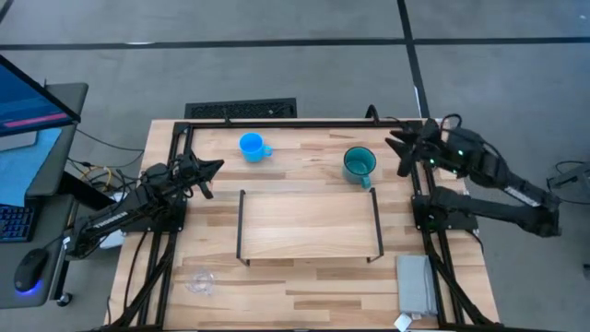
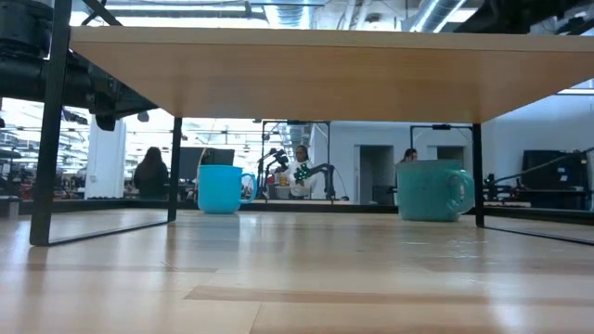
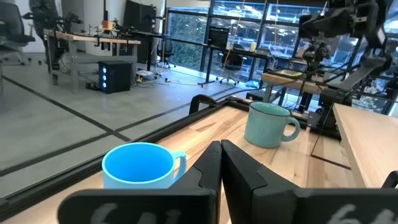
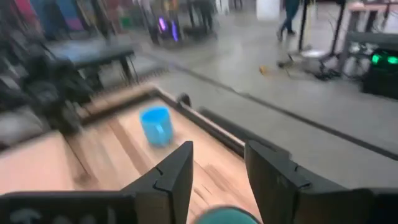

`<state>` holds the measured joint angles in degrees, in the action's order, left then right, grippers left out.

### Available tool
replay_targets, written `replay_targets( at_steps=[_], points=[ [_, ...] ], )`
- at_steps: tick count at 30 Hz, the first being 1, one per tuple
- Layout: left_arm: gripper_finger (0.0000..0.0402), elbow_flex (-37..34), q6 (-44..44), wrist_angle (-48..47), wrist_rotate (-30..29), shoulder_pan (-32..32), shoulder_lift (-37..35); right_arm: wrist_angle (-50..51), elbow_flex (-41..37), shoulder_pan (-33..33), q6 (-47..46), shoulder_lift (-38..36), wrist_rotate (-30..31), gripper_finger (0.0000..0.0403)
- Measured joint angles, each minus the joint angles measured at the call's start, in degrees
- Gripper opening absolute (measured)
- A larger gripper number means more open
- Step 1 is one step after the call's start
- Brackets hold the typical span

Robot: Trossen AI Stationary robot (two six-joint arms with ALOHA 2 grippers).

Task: Stack small to large cups/mugs on shelf
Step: Put the green mug on the shelf

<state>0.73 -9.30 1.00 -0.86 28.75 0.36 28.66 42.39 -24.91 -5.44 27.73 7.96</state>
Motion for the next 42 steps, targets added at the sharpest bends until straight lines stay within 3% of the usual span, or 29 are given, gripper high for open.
replay_targets(
  at_steps=[5, 10, 18, 25, 36, 42],
  points=[
    [0.0000, 0.0, 0.0, 0.0, 0.0, 0.0, 0.0, 8.7, 7.8, 0.0, -0.2, 9.8, 5.1, 0.0164],
    [0.0000, 0.0, 0.0, 0.0, 0.0, 0.0, 0.0, 14.6, 12.7, -2.6, -8.9, 18.4, 10.3, 0.0164],
    [0.0000, 0.0, -0.4, 0.0, 0.0, 0.0, 0.0, 22.4, 14.6, -9.7, -11.1, 29.9, 6.2, 0.0164],
    [0.0000, 0.0, -0.4, 0.0, 0.0, 0.0, 0.0, 23.0, 14.6, -12.8, -11.1, 38.1, 3.8, 0.0162],
    [0.0000, 0.0, -0.5, 0.0, 0.0, 0.0, 0.0, 25.3, 14.5, -14.2, -11.1, 48.5, 3.5, 0.0174],
    [0.0000, 0.0, -0.6, 0.0, 0.0, 0.0, 0.0, 24.8, 14.5, -13.5, -10.6, 51.7, -1.5, 0.0196]
  ],
)
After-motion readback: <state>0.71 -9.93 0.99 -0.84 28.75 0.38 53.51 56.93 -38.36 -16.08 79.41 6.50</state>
